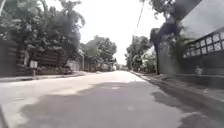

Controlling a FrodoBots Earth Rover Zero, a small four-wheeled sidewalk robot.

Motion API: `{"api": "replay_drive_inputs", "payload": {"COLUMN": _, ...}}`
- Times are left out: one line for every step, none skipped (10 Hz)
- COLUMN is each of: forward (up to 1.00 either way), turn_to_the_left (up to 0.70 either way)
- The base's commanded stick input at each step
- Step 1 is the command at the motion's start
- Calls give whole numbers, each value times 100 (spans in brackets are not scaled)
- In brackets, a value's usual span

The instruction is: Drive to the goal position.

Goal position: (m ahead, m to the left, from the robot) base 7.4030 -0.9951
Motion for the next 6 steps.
{"api": "replay_drive_inputs", "payload": {"forward": 50, "turn_to_the_left": 0}}
{"api": "replay_drive_inputs", "payload": {"forward": 50, "turn_to_the_left": 0}}
{"api": "replay_drive_inputs", "payload": {"forward": 50, "turn_to_the_left": 0}}
{"api": "replay_drive_inputs", "payload": {"forward": 50, "turn_to_the_left": 0}}
{"api": "replay_drive_inputs", "payload": {"forward": 50, "turn_to_the_left": 0}}
{"api": "replay_drive_inputs", "payload": {"forward": 50, "turn_to_the_left": 0}}
